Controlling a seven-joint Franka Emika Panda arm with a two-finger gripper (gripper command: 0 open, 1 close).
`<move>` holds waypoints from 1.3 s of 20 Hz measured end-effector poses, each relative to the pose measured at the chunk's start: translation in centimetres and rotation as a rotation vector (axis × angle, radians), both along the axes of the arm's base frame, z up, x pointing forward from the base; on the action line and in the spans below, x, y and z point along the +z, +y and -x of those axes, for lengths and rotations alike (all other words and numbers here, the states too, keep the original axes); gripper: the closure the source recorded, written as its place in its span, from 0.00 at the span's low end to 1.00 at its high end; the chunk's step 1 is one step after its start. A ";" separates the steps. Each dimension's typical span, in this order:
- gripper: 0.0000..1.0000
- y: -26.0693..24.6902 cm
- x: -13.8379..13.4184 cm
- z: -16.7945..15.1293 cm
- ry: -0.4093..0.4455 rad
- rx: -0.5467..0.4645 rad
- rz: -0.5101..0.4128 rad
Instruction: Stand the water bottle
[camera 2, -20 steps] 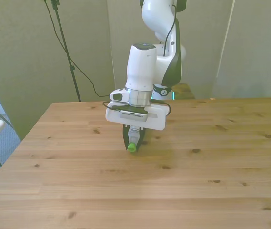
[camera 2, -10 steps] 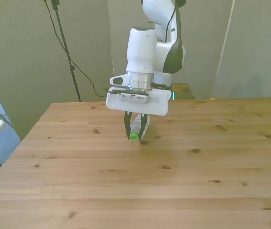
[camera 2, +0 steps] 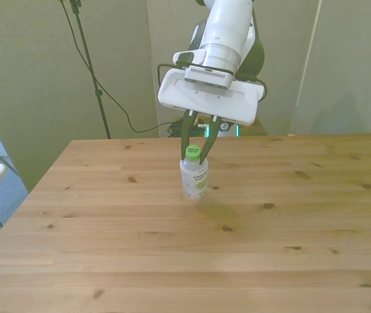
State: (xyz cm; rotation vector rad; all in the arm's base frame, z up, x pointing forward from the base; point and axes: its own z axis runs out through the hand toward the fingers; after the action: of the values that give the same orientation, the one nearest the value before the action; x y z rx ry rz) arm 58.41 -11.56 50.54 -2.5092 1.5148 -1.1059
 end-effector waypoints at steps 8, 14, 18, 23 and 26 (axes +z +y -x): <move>1.00 1.8 -0.2 -4.6 -0.221 -0.085 0.047; 1.00 6.3 -2.4 -9.2 -0.343 -0.180 0.042; 1.00 9.2 -6.0 -10.6 -0.405 -0.227 0.052; 1.00 10.6 -8.0 -10.5 -0.478 -0.252 0.072; 0.00 10.6 -8.1 -10.5 -0.486 -0.254 0.078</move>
State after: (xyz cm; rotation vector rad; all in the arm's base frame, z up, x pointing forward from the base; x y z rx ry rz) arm 68.88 -0.97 42.40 -1.9097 1.6827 -1.6834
